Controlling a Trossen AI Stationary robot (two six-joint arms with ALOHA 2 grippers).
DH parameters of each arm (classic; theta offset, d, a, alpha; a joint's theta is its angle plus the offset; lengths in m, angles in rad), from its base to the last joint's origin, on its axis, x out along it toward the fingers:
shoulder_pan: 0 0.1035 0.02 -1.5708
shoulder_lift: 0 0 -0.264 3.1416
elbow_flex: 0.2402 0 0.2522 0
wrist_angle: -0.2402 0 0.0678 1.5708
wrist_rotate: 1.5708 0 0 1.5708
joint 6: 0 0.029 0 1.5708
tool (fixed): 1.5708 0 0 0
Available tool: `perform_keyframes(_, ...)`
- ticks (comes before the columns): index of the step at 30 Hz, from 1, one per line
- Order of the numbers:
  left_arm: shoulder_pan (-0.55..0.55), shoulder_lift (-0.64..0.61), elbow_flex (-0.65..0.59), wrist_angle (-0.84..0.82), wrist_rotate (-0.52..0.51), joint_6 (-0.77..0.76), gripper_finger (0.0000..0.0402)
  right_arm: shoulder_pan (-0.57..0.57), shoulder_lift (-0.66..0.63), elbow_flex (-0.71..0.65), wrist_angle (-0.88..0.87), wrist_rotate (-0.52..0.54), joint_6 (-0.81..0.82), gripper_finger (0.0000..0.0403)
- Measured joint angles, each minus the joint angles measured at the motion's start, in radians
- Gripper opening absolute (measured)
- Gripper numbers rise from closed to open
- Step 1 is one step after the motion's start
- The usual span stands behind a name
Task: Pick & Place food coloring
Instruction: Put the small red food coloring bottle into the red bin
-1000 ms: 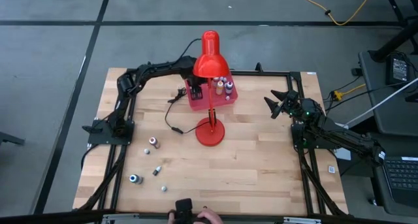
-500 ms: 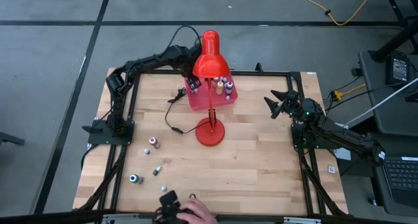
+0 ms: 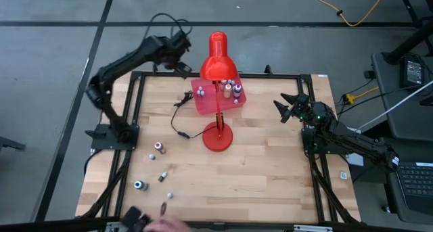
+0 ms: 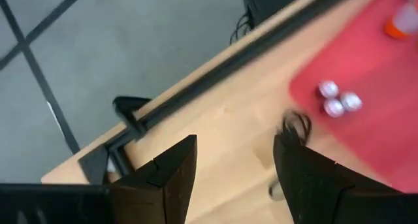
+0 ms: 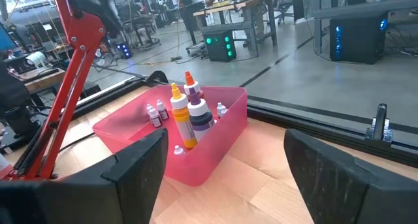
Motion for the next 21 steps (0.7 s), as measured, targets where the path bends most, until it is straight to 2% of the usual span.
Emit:
perform_keyframes(6,-0.094,-0.239,-0.114,-0.106,-0.001,-0.050,0.0196,0.000,0.000,0.000,0.000,0.000,0.000,0.0306)
perform_keyframes(12,-0.253,-0.477,-0.211,-0.216,-0.001,-0.213,0.0196,0.000,0.000,0.000,0.000,0.000,0.001,0.0306)
perform_keyframes(18,-0.428,-0.627,-0.280,-0.345,0.004,-0.412,0.0196,0.000,0.000,0.000,0.000,0.000,0.001,0.0306)
perform_keyframes(21,-0.502,-0.690,-0.341,-0.339,0.028,-0.473,0.0196,0.000,0.000,0.000,0.000,0.000,0.000,0.0306)
